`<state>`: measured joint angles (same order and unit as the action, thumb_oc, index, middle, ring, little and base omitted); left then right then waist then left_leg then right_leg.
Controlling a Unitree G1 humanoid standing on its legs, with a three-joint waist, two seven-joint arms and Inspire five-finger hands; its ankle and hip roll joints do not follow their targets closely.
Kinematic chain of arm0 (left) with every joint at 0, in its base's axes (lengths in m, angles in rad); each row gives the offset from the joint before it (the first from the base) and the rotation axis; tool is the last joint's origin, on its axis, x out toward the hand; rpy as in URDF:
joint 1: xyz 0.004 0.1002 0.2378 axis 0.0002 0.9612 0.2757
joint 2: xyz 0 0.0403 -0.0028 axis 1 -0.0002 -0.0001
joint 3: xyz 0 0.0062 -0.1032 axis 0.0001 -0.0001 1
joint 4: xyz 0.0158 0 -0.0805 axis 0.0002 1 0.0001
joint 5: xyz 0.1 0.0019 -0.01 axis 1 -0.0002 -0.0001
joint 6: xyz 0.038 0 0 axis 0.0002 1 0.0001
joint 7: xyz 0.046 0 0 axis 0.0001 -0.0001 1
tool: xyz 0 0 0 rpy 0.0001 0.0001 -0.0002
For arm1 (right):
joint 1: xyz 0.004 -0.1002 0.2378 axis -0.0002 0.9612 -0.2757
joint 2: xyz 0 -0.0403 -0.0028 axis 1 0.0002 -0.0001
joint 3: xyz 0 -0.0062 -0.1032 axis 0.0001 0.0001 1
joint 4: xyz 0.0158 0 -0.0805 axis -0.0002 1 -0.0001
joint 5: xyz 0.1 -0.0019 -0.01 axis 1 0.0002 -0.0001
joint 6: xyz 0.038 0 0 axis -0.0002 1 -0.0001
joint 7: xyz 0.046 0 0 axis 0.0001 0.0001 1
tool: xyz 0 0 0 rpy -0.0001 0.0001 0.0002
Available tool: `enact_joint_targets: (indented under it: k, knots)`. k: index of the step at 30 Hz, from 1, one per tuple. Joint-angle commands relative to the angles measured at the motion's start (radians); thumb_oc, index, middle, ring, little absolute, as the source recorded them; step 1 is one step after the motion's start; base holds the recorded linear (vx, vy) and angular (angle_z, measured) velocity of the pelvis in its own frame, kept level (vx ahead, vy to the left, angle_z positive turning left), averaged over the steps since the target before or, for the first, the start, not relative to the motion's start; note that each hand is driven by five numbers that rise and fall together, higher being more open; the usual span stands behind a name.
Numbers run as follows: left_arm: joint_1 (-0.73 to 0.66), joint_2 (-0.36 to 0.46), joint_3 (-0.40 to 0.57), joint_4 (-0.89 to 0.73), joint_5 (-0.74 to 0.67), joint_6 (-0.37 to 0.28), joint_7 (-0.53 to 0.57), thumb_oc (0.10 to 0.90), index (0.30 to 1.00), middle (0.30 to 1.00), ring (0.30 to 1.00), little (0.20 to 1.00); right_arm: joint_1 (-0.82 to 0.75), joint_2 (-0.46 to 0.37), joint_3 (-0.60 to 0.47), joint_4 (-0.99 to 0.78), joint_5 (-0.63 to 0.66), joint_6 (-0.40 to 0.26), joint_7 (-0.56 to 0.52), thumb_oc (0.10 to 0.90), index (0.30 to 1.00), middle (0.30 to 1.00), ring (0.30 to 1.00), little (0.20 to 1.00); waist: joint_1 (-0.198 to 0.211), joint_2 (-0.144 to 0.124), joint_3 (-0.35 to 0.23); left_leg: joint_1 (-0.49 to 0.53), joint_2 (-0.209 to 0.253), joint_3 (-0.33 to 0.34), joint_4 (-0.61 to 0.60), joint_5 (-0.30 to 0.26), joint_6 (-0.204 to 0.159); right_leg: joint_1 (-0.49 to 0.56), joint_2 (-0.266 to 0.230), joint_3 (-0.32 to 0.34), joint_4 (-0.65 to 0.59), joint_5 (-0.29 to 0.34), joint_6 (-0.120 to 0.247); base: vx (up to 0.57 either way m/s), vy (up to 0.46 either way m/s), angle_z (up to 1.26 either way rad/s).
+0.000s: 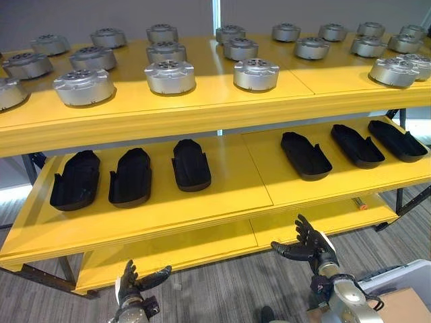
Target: Move parts from the plastic box to the shelf.
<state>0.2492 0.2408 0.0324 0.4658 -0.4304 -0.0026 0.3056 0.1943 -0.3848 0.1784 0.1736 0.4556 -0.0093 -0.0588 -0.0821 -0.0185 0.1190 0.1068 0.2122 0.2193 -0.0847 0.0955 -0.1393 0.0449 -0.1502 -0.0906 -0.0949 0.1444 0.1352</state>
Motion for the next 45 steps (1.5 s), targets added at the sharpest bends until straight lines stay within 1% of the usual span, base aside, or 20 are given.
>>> enact_joint_targets:
  k: [1,9,11,14,21,23,26,29,32,38,39,40,45]
  knots:
    - [-0.106,0.074,0.031,-0.071,-0.024,-0.067,-0.023,0.900,1.000,1.000,1.000,1.000,-0.103,-0.006,-0.082,-0.090,0.029,-0.089,0.029,0.900,1.000,1.000,1.000,1.000,-0.007,-0.020,0.024,0.055,0.038,0.036,-0.003,-0.060,0.003,0.053,-0.054,-0.049,0.008,-0.074,0.049,0.00,0.000,0.00]
    - [-0.107,0.069,0.011,-0.077,-0.034,-0.060,-0.019,0.900,1.000,1.000,1.000,1.000,-0.105,-0.006,-0.069,-0.109,0.028,-0.082,0.015,0.900,1.000,1.000,1.000,1.000,-0.009,-0.018,0.022,0.055,0.037,0.042,-0.003,-0.062,0.004,0.048,-0.053,-0.047,0.008,-0.072,0.050,0.00,0.000,0.00]
    - [-0.108,0.070,0.009,-0.082,-0.042,-0.045,-0.007,0.900,1.000,1.000,1.000,1.000,-0.104,-0.006,-0.069,-0.104,0.017,-0.080,0.005,0.900,1.000,1.000,1.000,1.000,-0.010,-0.018,0.022,0.055,0.037,0.041,-0.003,-0.062,0.004,0.048,-0.054,-0.046,0.008,-0.072,0.050,0.00,0.000,0.00]
    - [-0.109,0.065,0.016,-0.069,-0.059,-0.021,-0.010,0.900,1.000,1.000,1.000,1.000,-0.099,-0.006,-0.074,-0.096,0.014,-0.053,-0.039,0.900,1.000,1.000,1.000,1.000,-0.011,-0.018,0.020,0.054,0.036,0.042,-0.003,-0.061,0.004,0.046,-0.055,-0.047,0.008,-0.071,0.052,0.00,0.000,0.00]
    - [-0.114,0.062,0.003,-0.079,-0.060,-0.006,-0.011,0.900,1.000,1.000,1.000,1.000,-0.101,-0.004,-0.078,-0.106,0.011,-0.051,-0.028,0.900,1.000,1.000,1.000,1.000,-0.015,-0.015,0.022,0.056,0.038,0.046,-0.003,-0.062,0.004,0.045,-0.055,-0.047,0.008,-0.071,0.052,0.00,0.000,0.00]
    - [-0.114,0.062,0.001,-0.082,-0.060,-0.014,-0.018,0.900,1.000,1.000,1.000,1.000,-0.103,-0.005,-0.076,-0.107,0.010,-0.051,-0.025,0.900,1.000,1.000,1.000,1.000,-0.015,-0.014,0.021,0.057,0.039,0.047,-0.003,-0.062,0.003,0.046,-0.056,-0.048,0.008,-0.071,0.051,0.00,0.000,0.00]
    - [-0.112,0.064,-0.005,-0.095,-0.057,-0.045,-0.040,0.900,1.000,1.000,1.000,1.000,-0.103,-0.004,-0.073,-0.104,0.009,-0.054,-0.020,0.900,1.000,1.000,1.000,1.000,-0.015,-0.015,0.020,0.058,0.038,0.049,-0.003,-0.063,0.003,0.048,-0.056,-0.049,0.008,-0.073,0.051,0.00,0.000,0.00]
    - [-0.105,0.069,-0.004,-0.110,-0.064,-0.054,-0.048,0.900,1.000,1.000,1.000,1.000,-0.100,-0.008,-0.076,-0.106,0.012,-0.053,-0.011,0.900,1.000,1.000,1.000,1.000,-0.013,-0.015,0.020,0.059,0.038,0.049,-0.003,-0.064,0.004,0.048,-0.056,-0.051,0.008,-0.072,0.051,0.00,0.000,0.00]
    - [-0.106,0.074,0.001,-0.127,-0.055,-0.048,-0.036,0.900,1.000,1.000,1.000,1.000,-0.103,-0.006,-0.072,-0.103,0.012,-0.055,-0.014,0.900,1.000,1.000,1.000,1.000,-0.011,-0.015,0.022,0.058,0.038,0.048,-0.003,-0.064,0.003,0.048,-0.056,-0.053,0.008,-0.073,0.050,0.00,0.000,0.00]
    - [-0.112,0.084,0.001,-0.126,-0.003,-0.072,0.012,0.900,1.000,1.000,1.000,1.000,-0.105,-0.004,-0.063,-0.103,0.012,-0.056,-0.022,0.900,1.000,1.000,1.000,1.000,-0.010,-0.018,0.019,0.058,0.038,0.048,-0.003,-0.065,0.003,0.048,-0.054,-0.052,0.008,-0.074,0.050,0.00,0.000,0.00]
    - [-0.113,0.084,0.001,-0.125,0.010,-0.081,0.020,0.900,1.000,1.000,1.000,1.000,-0.106,-0.003,-0.063,-0.103,0.013,-0.055,-0.023,0.900,1.000,1.000,1.000,1.000,-0.010,-0.018,0.019,0.059,0.038,0.048,-0.003,-0.065,0.003,0.049,-0.054,-0.052,0.008,-0.074,0.050,0.00,0.000,0.00]
    - [-0.114,0.085,0.000,-0.126,0.028,-0.104,0.019,0.900,1.000,1.000,1.000,1.000,-0.105,0.000,-0.062,-0.104,0.013,-0.055,-0.025,0.900,1.000,1.000,1.000,1.000,-0.009,-0.021,0.019,0.059,0.038,0.049,-0.003,-0.066,0.003,0.049,-0.054,-0.053,0.008,-0.074,0.050,0.00,0.000,0.00]
    - [-0.114,0.090,-0.003,-0.142,0.056,-0.125,0.017,0.900,1.000,1.000,1.000,1.000,-0.105,0.004,-0.057,-0.096,0.017,-0.064,-0.029,0.900,1.000,1.000,1.000,1.000,-0.005,-0.026,0.024,0.059,0.038,0.048,-0.003,-0.068,0.005,0.050,-0.054,-0.052,0.008,-0.074,0.050,0.00,0.000,0.00]
